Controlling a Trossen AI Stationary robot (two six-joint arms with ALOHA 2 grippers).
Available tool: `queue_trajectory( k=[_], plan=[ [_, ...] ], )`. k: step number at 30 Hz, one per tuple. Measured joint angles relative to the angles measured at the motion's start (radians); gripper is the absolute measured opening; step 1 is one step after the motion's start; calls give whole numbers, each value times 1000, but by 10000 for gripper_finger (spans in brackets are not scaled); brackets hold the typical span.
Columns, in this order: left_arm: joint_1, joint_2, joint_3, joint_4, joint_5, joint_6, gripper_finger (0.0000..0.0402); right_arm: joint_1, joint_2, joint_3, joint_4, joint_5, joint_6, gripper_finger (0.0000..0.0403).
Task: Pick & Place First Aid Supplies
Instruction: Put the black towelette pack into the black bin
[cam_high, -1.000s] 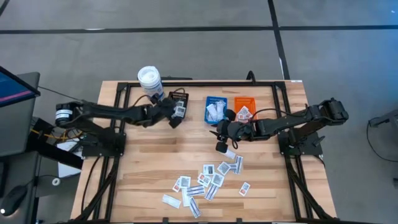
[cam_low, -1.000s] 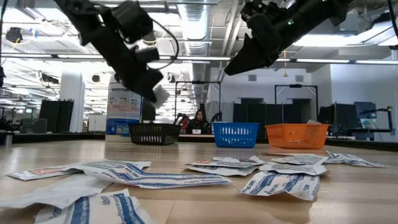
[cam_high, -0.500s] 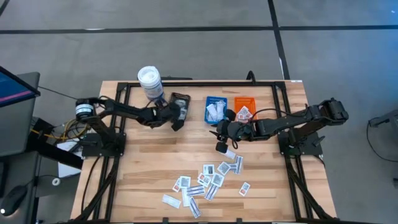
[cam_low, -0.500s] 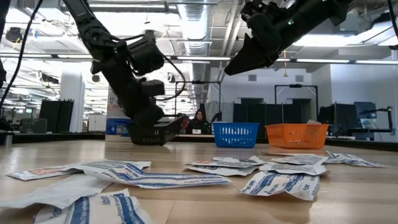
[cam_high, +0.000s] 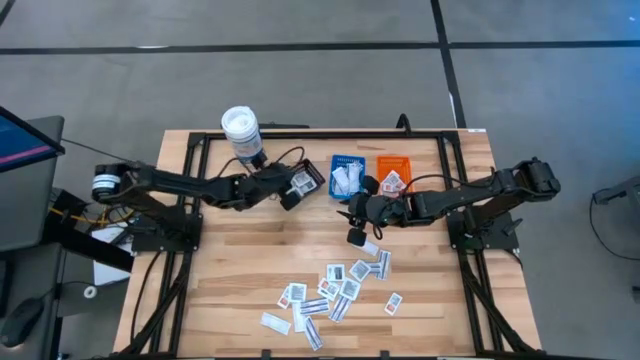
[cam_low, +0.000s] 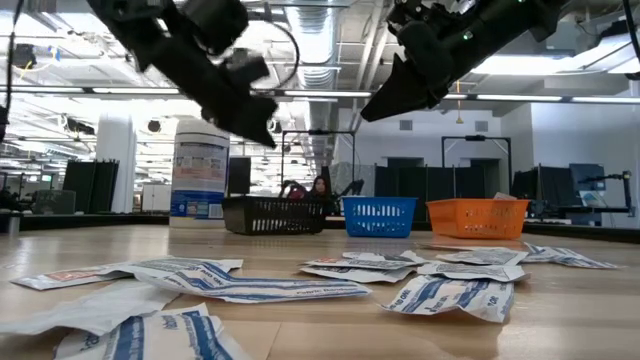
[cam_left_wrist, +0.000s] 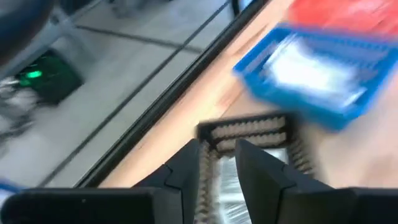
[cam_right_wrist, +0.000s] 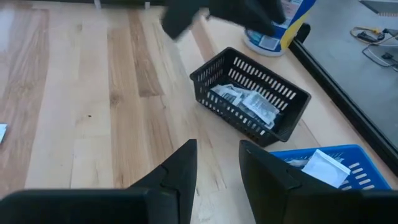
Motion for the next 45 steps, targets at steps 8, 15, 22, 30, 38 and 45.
queue_trajectory(
  k=[8, 15, 22, 30, 38, 45],
  plan=[
    [-143, -40, 0, 3, 338, -168, 104, -6, 0, 0, 0, -188, 0, 113],
    [-370, 55, 0, 7, 367, -264, 104, -6, 0, 0, 0, -238, 0, 113],
    [-592, 219, 0, 67, 366, -347, 104, -6, 0, 0, 0, -239, 23, 113],
    [-686, 372, 0, 202, 350, -390, 128, -6, 0, 0, 2, -239, 53, 113],
    [-676, 406, 0, 205, 291, -383, 165, -5, 0, 0, 4, -239, 53, 113],
    [-638, 403, 3, 138, 233, -382, 155, -5, 0, 0, 7, -239, 53, 113]
  ],
)
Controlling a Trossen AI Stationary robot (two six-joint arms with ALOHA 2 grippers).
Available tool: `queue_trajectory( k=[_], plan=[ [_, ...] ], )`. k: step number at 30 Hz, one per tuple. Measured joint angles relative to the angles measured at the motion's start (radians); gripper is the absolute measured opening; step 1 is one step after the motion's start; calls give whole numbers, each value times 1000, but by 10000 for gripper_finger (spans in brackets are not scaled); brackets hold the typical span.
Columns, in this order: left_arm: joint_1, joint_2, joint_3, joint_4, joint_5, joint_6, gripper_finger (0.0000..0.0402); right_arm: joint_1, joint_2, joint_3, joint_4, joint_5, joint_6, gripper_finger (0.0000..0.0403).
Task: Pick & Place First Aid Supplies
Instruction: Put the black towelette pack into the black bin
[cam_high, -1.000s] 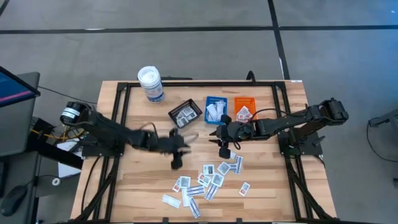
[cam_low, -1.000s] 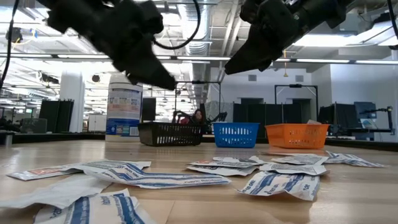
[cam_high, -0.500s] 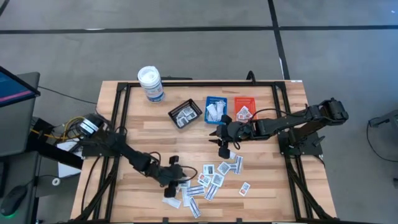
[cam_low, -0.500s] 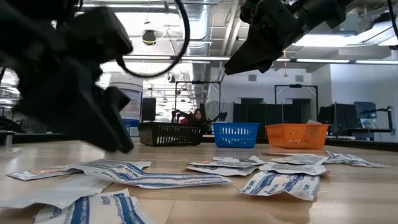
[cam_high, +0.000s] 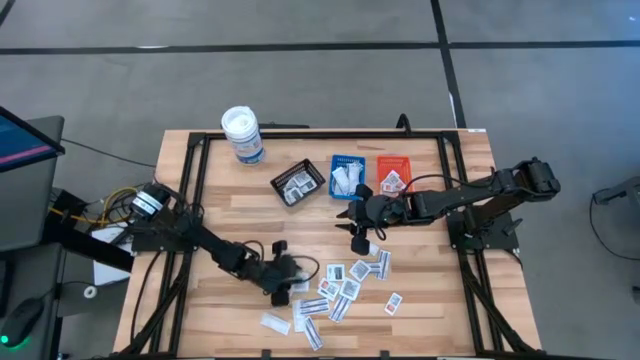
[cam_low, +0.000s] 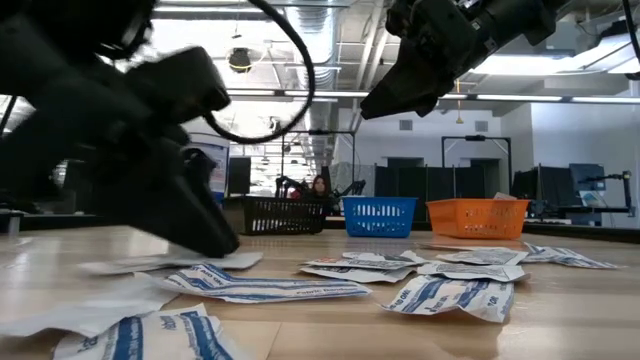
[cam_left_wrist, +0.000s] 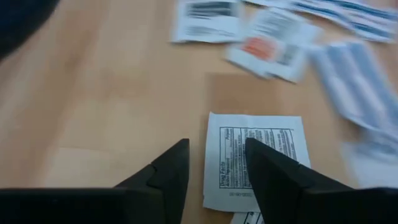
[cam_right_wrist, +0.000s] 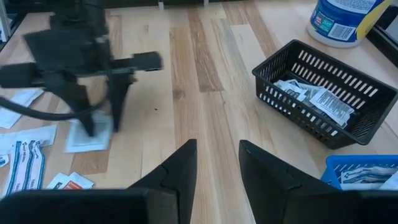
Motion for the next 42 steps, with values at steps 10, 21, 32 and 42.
queue_trajectory(
  k=[10, 21, 32, 42],
  plan=[
    [161, -6, -48, 10, 187, -3, 110, 0, 0, 0, 0, 0, 0, 113],
    [210, -18, -73, 101, 243, 43, 7, 0, 0, 0, 1, 0, 0, 113],
    [211, -51, -79, 117, 137, 107, 7, 0, 0, 0, 1, 0, 0, 113],
    [246, -130, -75, 134, 52, 217, 7, 0, 0, 0, 0, 1, 0, 113]
  ],
)
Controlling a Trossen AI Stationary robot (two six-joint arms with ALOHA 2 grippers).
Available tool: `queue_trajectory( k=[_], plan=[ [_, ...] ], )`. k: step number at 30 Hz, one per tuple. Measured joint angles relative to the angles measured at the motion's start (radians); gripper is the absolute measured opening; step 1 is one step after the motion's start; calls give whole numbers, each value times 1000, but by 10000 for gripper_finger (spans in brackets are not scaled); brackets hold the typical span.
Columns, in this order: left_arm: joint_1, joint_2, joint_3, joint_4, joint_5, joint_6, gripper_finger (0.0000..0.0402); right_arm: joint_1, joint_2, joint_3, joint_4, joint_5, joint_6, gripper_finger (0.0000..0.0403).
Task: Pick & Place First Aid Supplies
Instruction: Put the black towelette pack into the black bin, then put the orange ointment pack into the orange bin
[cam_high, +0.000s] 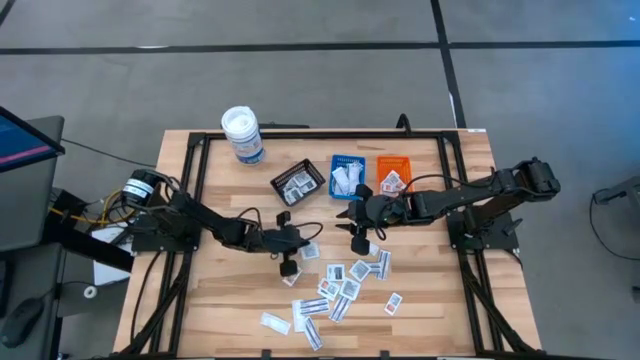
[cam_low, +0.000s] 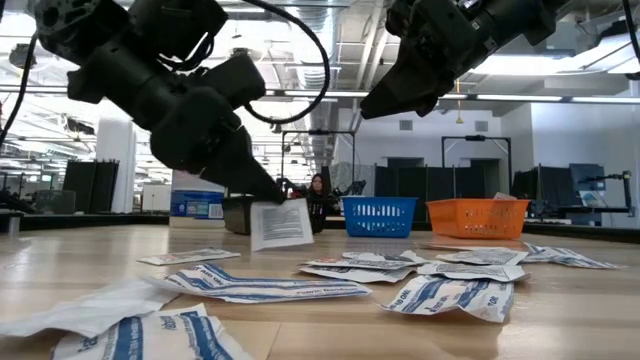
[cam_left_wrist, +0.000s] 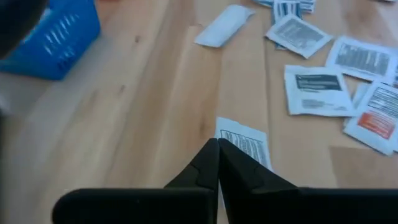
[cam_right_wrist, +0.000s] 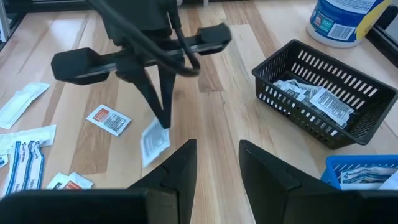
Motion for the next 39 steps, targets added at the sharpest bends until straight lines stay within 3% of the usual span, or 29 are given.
queue_trajectory(
  k=[7, 12, 18, 24, 30, 39],
  plan=[
    [121, -6, 1, 3, -80, 131, 6, 0, 0, 0, 0, 0, 0, 113],
    [222, -81, 2, 11, -155, 256, 6, 0, 0, 0, 0, 1, 0, 113],
    [362, -189, 3, 4, -159, 288, 6, 0, 0, 0, 0, 1, 0, 113],
    [470, -178, 3, -53, -109, 231, 6, 0, 0, 0, 0, 3, 0, 113],
    [489, -145, -4, -59, -100, 220, 16, 0, 0, 0, 0, 2, 0, 113],
    [457, -150, -4, -21, -113, 176, 76, 0, 0, 0, 0, 2, 0, 113]
  ],
)
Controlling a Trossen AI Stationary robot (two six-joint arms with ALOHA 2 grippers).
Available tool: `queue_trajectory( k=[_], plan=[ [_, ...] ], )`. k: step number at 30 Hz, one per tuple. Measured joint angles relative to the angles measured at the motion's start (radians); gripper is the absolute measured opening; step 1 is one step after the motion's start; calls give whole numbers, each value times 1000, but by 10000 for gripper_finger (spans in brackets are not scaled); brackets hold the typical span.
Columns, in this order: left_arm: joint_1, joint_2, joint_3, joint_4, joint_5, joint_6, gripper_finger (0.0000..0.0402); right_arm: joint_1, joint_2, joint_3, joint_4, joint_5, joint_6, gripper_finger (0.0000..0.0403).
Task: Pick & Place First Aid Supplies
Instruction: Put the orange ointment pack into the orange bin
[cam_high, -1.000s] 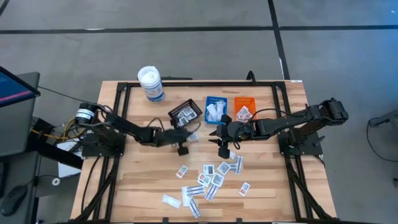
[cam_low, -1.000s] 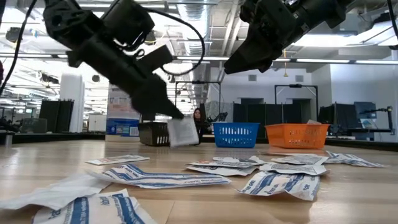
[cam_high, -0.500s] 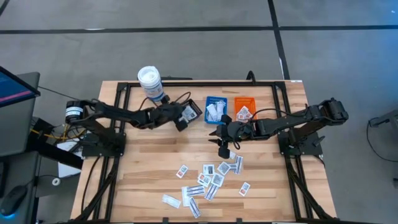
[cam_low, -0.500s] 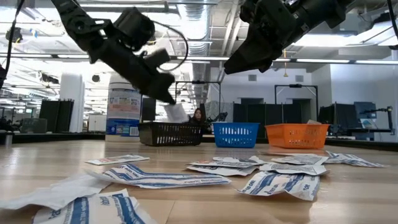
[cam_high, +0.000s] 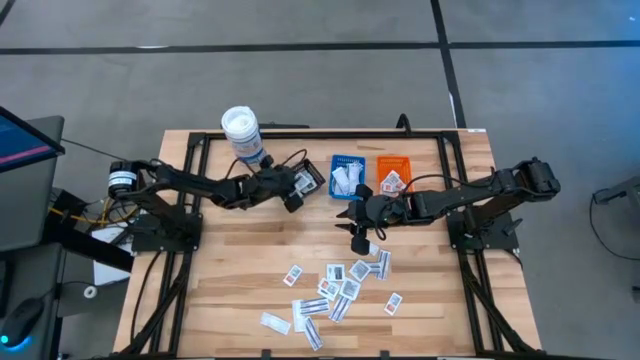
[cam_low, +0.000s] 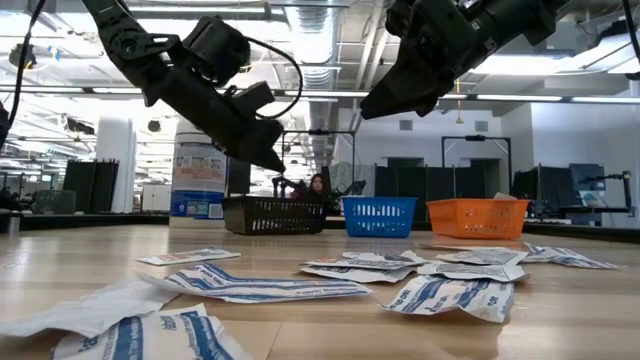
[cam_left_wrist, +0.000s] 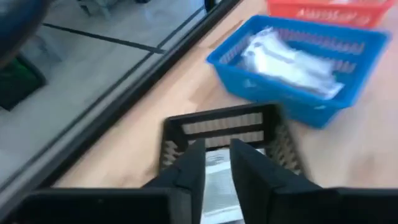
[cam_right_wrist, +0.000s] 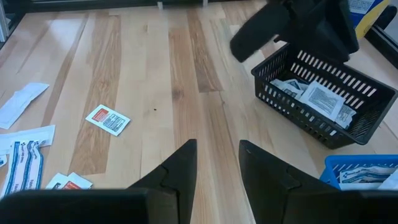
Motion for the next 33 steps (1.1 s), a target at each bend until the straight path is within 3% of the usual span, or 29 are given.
queue_trajectory(
  k=[2, 7, 10, 16, 21, 26, 33],
  plan=[
    [-34, 0, 0, 15, 55, -40, 84, 0, 0, 0, 0, 0, 0, 113],
    [-166, 0, 0, 28, 321, -105, 87, 0, 0, 0, 0, 0, 0, 113],
    [-272, 0, 0, 26, 400, -135, 87, 0, 0, 0, 0, 0, 0, 113],
    [-482, 0, -6, 11, 409, -158, 93, 0, 0, 0, 0, 0, 0, 113],
    [-599, 4, -56, -11, 372, -305, 117, 0, 0, 0, -2, -6, 0, 113],
    [-649, 63, -111, -11, 232, -371, 151, 0, 0, 0, 0, -39, 0, 113],
    [-658, 184, -113, 76, 210, -314, 170, 0, 0, 0, 4, -40, 0, 113]
  ],
)
